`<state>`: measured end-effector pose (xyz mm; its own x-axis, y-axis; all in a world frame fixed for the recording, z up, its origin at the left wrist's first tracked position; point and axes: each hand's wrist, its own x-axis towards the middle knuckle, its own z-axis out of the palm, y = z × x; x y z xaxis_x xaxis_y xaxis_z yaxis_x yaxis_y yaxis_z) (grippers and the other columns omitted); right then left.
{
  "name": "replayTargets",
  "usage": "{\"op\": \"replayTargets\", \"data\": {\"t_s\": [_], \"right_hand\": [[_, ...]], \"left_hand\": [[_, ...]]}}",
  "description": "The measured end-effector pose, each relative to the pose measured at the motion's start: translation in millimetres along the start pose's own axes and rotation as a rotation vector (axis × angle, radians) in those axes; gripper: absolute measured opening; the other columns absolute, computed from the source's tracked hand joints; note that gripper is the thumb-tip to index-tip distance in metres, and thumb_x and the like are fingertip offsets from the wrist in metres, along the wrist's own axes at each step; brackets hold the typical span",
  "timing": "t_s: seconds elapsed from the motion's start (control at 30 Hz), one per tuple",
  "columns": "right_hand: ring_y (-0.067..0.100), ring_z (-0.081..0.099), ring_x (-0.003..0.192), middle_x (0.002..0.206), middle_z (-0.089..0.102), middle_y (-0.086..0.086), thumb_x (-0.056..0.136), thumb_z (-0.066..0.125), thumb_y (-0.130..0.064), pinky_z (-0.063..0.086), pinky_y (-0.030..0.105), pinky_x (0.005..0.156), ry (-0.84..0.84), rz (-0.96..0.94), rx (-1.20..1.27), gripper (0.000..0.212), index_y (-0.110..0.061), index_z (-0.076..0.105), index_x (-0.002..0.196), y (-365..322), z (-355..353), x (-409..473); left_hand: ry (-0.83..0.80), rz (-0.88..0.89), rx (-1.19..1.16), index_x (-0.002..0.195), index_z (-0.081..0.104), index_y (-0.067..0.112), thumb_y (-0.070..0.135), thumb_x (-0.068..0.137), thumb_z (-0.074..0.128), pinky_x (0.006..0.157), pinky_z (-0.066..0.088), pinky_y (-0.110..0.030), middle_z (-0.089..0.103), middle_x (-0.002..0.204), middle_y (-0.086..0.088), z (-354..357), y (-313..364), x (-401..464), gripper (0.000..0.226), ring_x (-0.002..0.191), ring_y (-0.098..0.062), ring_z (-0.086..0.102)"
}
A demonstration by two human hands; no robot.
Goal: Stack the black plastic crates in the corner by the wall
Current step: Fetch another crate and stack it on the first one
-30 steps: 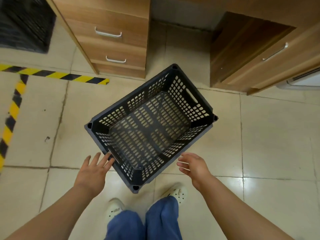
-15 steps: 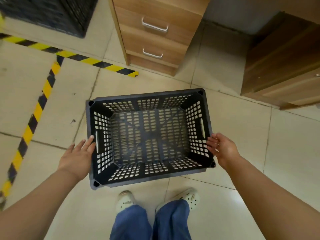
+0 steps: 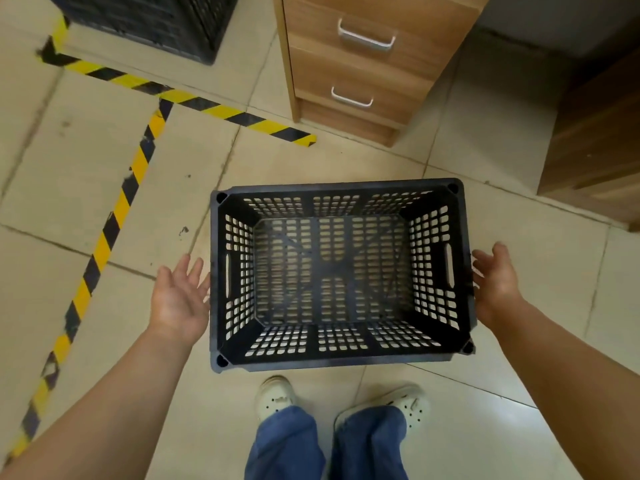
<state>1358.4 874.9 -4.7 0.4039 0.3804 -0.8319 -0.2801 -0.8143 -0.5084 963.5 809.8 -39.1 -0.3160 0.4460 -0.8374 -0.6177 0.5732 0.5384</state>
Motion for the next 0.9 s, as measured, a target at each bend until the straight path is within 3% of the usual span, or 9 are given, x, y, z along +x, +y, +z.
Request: {"op": "replayTargets", "data": {"t_s": [0.17, 0.3, 0.43, 0.57, 0.67, 0.73, 0.9], "right_hand": [[0.031, 0.04, 0.132, 0.146, 0.042, 0.012, 0.095, 0.019, -0.057, 0.031, 0.042, 0.095, -0.037, -0.008, -0.054, 0.067, -0.013, 0.039, 0.142, -1.7, -7.5, 7.5], [0.027, 0.047, 0.115, 0.139, 0.049, 0.013, 0.094, 0.02, -0.06, 0.032, 0.042, 0.102, 0.017, 0.026, -0.1, 0.071, -0.009, 0.044, 0.137, -3.0, -17.0, 0.6], [0.029, 0.047, 0.114, 0.129, 0.053, 0.012, 0.091, 0.018, -0.065, 0.033, 0.044, 0.101, -0.002, 0.129, -0.081, 0.079, -0.006, 0.043, 0.137, -6.3, -21.4, -26.8], [0.026, 0.049, 0.112, 0.112, 0.058, 0.01, 0.09, 0.015, -0.067, 0.033, 0.043, 0.099, -0.046, 0.19, -0.063, 0.081, -0.005, 0.047, 0.132, -7.2, -18.4, -72.6], [0.024, 0.053, 0.105, 0.119, 0.057, 0.011, 0.091, 0.014, -0.065, 0.032, 0.043, 0.099, -0.074, 0.189, -0.098, 0.075, -0.009, 0.059, 0.11, -12.3, -12.2, -109.6], [0.025, 0.052, 0.108, 0.114, 0.059, 0.011, 0.092, 0.014, -0.064, 0.031, 0.044, 0.101, -0.082, 0.203, -0.117, 0.07, -0.011, 0.059, 0.097, -20.4, -5.1, -139.6], [0.026, 0.048, 0.113, 0.099, 0.059, 0.008, 0.092, 0.013, -0.063, 0.032, 0.043, 0.096, -0.108, 0.203, -0.119, 0.071, -0.009, 0.053, 0.115, -45.2, 16.7, -221.7]], "left_hand": [[-0.036, -0.09, -0.081, 0.147, 0.027, 0.022, 0.064, 0.091, 0.014, 0.116, 0.018, -0.049, 0.052, 0.138, -0.003, 0.9, 7.4, 0.2, 0.072, 0.134, -0.021, 0.041], [-0.057, -0.145, -0.008, 0.145, 0.033, 0.021, 0.069, 0.088, 0.013, 0.114, 0.019, -0.053, 0.057, 0.133, -0.003, -7.5, 22.2, -7.0, 0.077, 0.127, -0.02, 0.048], [-0.041, -0.173, 0.067, 0.132, 0.049, 0.022, 0.072, 0.086, 0.012, 0.108, 0.027, -0.051, 0.063, 0.125, -0.001, -18.6, 43.7, -26.3, 0.077, 0.119, -0.018, 0.052], [0.024, -0.188, 0.064, 0.131, 0.051, 0.02, 0.071, 0.086, 0.012, 0.106, 0.029, -0.046, 0.061, 0.125, 0.0, -45.4, 66.5, -56.2, 0.078, 0.12, -0.016, 0.05], [0.06, -0.193, 0.028, 0.134, 0.048, 0.019, 0.068, 0.088, 0.01, 0.11, 0.026, -0.044, 0.055, 0.134, 0.0, -69.4, 87.7, -86.7, 0.077, 0.125, -0.016, 0.046], [0.075, -0.192, -0.001, 0.137, 0.045, 0.018, 0.068, 0.088, 0.01, 0.108, 0.027, -0.042, 0.053, 0.135, 0.001, -84.3, 106.4, -110.1, 0.078, 0.125, -0.016, 0.044], [0.095, -0.195, -0.033, 0.136, 0.046, 0.018, 0.067, 0.089, 0.008, 0.106, 0.025, -0.043, 0.051, 0.136, 0.0, -119.7, 160.9, -169.7, 0.078, 0.128, -0.017, 0.041]]}}
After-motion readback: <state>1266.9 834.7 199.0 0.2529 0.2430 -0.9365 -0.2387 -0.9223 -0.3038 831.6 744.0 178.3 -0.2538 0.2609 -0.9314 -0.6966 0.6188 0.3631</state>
